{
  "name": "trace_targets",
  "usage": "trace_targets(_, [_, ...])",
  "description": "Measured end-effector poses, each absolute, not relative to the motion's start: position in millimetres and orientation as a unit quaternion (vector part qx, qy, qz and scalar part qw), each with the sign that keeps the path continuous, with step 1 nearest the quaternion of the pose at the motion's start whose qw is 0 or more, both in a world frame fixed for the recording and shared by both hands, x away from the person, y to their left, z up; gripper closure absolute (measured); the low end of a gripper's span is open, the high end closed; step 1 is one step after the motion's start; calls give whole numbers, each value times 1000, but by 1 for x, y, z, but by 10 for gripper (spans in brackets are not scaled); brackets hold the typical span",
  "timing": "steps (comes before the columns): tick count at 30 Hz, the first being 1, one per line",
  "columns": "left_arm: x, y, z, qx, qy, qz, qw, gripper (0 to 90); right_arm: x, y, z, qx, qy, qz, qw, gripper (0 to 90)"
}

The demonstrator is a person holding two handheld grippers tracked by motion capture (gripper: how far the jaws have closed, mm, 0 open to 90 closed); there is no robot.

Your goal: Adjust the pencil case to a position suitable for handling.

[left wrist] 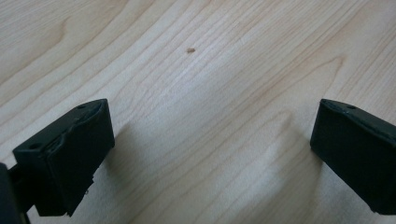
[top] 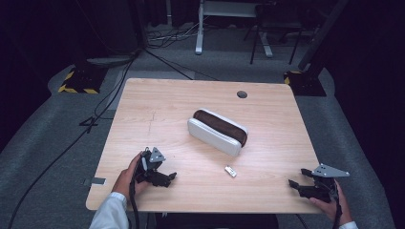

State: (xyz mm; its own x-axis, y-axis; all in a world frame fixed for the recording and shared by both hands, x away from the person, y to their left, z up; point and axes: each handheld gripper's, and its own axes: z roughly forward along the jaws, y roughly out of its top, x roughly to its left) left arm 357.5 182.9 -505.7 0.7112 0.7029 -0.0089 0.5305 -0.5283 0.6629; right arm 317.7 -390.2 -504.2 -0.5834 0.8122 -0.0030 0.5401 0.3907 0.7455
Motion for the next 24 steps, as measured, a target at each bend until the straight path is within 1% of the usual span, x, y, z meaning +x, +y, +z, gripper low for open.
trace_targets(8, [358,183,-506,866,352,125,331,5,317,-386,-504,387,827,367,177,233])
trace_targets(12, [353,185,-505,872,339,119,332,5,315,-377,-503,364,837,365,185,234])
trace_targets(14, [352,186,-506,873,336,119,333,5,316,-372,-504,368,837,368,168,231])
trace_targets(21, [352,186,-506,875,332,115,334,1,320,-338,-503,332,853,373,152,245])
trace_targets(24, [352,185,-506,874,334,116,334,1,321,-316,-502,309,863,373,141,255])
